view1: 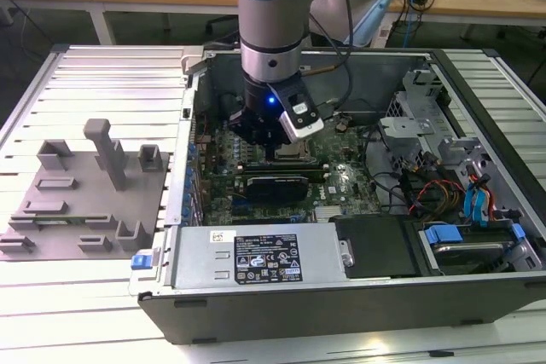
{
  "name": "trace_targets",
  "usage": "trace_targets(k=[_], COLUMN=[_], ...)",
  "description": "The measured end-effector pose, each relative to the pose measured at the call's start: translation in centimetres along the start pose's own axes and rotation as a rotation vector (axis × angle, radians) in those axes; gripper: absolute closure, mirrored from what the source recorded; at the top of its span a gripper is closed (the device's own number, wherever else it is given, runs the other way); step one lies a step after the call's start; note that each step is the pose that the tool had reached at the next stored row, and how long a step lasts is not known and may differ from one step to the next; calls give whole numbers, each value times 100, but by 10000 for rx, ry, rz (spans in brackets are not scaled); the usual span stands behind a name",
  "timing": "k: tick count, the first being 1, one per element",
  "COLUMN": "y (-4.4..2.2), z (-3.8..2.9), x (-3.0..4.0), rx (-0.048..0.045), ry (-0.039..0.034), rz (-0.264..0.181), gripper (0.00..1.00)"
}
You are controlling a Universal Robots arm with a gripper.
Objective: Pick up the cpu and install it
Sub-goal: 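Install the second cpu locking lever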
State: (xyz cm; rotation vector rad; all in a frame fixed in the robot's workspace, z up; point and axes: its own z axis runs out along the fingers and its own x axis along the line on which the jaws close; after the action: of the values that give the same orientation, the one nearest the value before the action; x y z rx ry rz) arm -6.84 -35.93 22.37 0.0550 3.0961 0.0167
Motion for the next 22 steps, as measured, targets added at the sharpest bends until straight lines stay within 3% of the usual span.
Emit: trace_targets(k=[6,9,12,13,16,22], y=[-1,-5,-25,-35,-70,-161], z=[104,134,144,146,145,146], x=[14,21,48,65,76,75], rx=[-22,-174,-246,-291,-754,-928], ry=[1,4,6,7,-15,-15], rz=[8,30,34,36,55,63], gripper=[89,89,89,89,89,89])
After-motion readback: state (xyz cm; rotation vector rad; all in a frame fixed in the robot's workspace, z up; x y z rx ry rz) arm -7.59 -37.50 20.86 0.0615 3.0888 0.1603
